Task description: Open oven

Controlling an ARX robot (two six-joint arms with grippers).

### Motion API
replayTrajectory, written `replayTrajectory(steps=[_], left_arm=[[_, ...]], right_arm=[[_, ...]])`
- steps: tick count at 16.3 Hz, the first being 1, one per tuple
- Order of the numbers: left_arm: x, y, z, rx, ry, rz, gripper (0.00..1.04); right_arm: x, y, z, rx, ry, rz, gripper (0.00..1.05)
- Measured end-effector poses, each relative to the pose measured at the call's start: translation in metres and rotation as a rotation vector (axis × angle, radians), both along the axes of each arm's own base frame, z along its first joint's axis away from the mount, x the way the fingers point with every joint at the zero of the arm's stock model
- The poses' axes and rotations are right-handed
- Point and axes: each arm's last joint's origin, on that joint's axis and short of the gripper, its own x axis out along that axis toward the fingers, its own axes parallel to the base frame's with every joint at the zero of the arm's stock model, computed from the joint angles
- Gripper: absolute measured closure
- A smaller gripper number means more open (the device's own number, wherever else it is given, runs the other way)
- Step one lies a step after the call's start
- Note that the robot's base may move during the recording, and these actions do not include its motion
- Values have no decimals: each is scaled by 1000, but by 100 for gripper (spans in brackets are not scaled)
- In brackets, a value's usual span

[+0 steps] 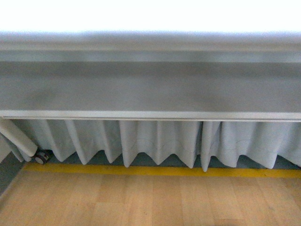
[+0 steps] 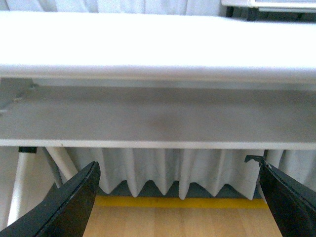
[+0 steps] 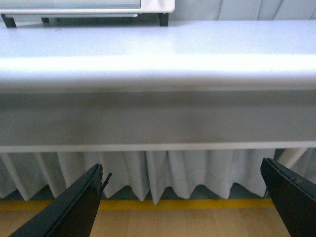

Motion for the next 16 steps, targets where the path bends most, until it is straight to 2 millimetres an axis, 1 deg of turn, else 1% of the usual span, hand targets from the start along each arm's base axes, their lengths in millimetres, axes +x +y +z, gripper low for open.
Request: replayTrajectory(steps=[16], left_arm=[[0, 0, 0, 3, 0, -2, 7]], right_arm=[[0, 0, 0, 0, 0, -1, 6]])
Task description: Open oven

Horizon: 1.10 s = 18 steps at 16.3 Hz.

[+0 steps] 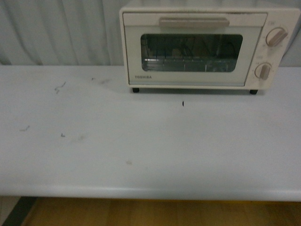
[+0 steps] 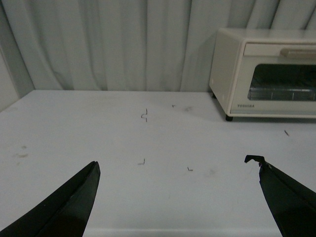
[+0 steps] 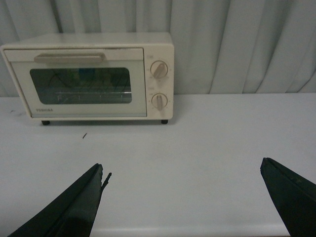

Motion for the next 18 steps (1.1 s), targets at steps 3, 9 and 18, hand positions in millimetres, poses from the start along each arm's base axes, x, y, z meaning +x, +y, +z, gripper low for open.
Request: replayTrajectory(steps=[3, 9, 18], left_arm=[[0, 0, 0, 0, -2, 2, 7], [0, 0, 0, 0, -1, 2, 7], [0, 0, 0, 0, -1, 1, 7]], right_arm=[[0, 0, 0, 0, -2, 0, 6], [0, 0, 0, 0, 2, 0, 6], [0, 0, 0, 0, 2, 0, 6]])
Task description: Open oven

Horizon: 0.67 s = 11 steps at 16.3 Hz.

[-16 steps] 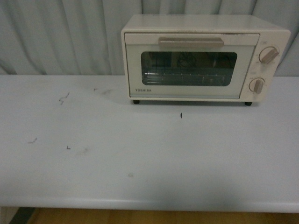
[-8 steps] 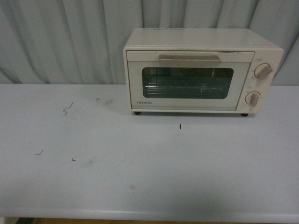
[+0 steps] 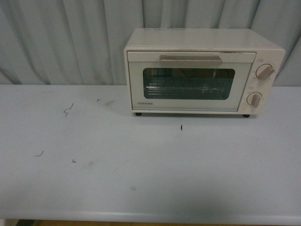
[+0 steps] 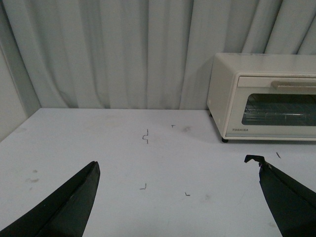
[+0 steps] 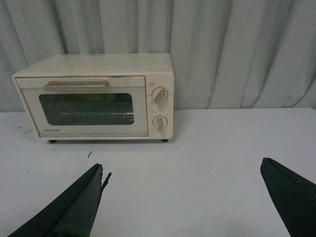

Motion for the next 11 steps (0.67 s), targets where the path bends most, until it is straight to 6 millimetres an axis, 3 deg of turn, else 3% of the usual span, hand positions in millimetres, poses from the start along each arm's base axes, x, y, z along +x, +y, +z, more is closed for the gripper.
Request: replayTrajectory(steps=[11], left_arm=[[0, 0, 0, 0, 0, 0, 7]], right_arm=[[0, 0, 0, 0, 0, 0, 6]])
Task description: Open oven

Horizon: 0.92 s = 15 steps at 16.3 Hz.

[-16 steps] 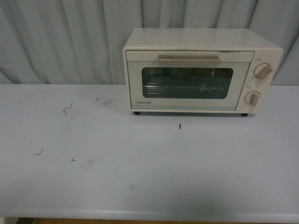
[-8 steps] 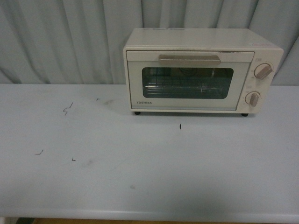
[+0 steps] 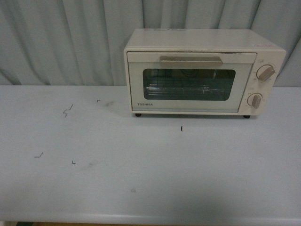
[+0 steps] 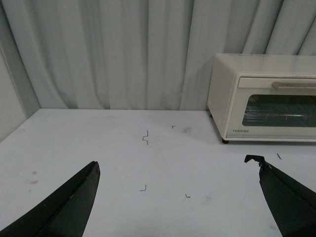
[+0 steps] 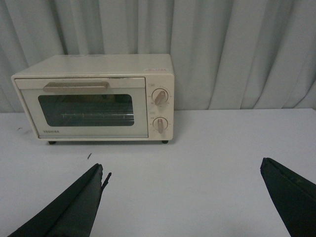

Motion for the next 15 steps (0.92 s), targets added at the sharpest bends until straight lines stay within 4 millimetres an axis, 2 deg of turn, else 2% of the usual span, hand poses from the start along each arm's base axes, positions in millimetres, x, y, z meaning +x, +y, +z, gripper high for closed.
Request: replayTrajectory(steps=[15], left_arm=[[0, 0, 0, 0, 0, 0, 7]], right_arm=[[0, 0, 0, 0, 0, 0, 6]])
